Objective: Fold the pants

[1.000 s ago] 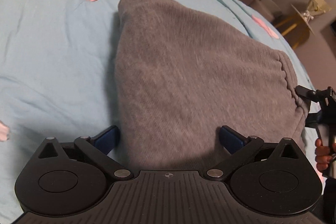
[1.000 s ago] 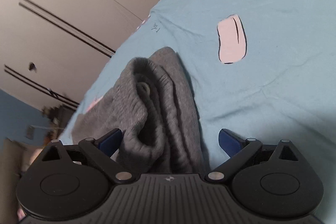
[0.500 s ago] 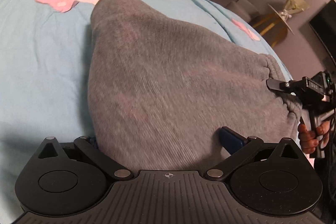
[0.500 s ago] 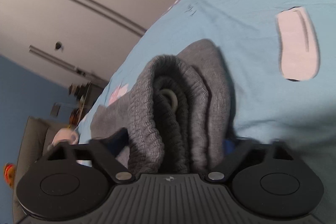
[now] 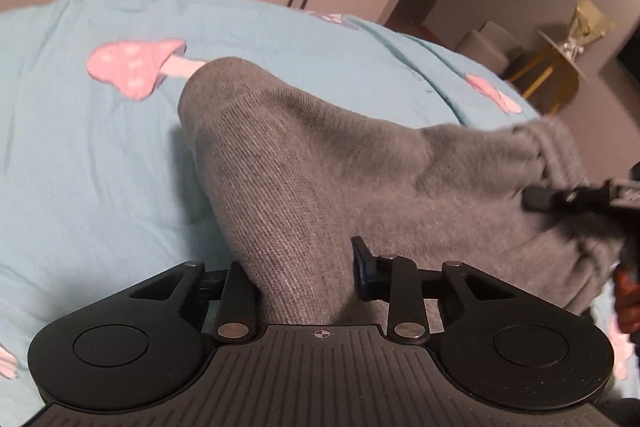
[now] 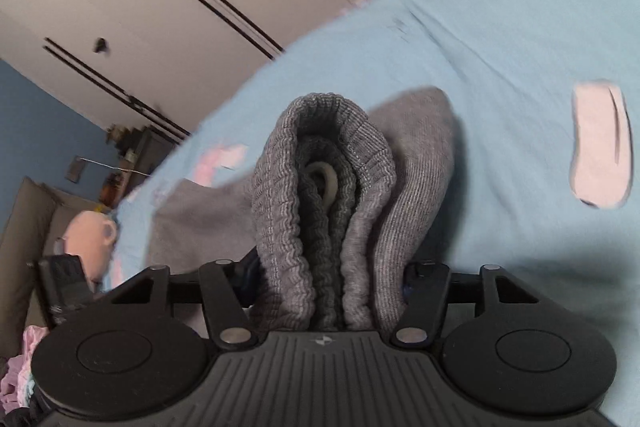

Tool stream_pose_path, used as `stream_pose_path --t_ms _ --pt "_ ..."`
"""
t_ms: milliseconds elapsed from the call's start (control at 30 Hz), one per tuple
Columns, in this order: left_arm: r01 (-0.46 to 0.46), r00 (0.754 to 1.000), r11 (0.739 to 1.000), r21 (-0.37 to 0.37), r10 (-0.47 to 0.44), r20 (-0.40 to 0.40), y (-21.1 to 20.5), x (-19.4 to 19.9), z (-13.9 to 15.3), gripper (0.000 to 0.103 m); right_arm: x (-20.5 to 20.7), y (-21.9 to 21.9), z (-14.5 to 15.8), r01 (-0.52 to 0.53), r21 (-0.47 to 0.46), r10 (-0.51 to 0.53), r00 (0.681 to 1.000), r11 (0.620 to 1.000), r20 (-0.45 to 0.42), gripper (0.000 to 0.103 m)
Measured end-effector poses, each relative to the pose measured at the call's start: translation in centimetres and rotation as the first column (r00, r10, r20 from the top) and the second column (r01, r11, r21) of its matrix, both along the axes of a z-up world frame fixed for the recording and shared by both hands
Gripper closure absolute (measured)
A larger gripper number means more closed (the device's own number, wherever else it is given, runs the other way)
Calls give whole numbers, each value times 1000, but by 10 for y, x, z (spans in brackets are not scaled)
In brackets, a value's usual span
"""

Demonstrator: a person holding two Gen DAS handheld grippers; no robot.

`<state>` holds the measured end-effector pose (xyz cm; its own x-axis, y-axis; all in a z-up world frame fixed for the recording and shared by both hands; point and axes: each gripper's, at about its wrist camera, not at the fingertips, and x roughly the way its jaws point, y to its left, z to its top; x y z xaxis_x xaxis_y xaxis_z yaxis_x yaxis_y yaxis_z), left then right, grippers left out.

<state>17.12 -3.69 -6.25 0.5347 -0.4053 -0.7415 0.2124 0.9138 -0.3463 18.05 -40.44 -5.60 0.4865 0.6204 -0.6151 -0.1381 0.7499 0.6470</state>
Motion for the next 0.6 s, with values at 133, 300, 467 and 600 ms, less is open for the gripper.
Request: stream_pose_path --t_ms 133,300,467,600 --pt "-12 1000 999 -45 13 28 5 3 21 74 -2 22 34 -18 -41 21 998 999 66 47" --pt "-37 992 998 -49 43 120 12 26 58 74 12 27 71 -11 -33 15 989 999 145 48" --pt "-77 987 997 -29 80 141 15 62 72 74 52 30 91 27 -19 -23 981 999 190 49" --pt "-99 990 991 90 89 109 6 81 50 52 87 37 80 46 -40 -39 986 998 165 48"
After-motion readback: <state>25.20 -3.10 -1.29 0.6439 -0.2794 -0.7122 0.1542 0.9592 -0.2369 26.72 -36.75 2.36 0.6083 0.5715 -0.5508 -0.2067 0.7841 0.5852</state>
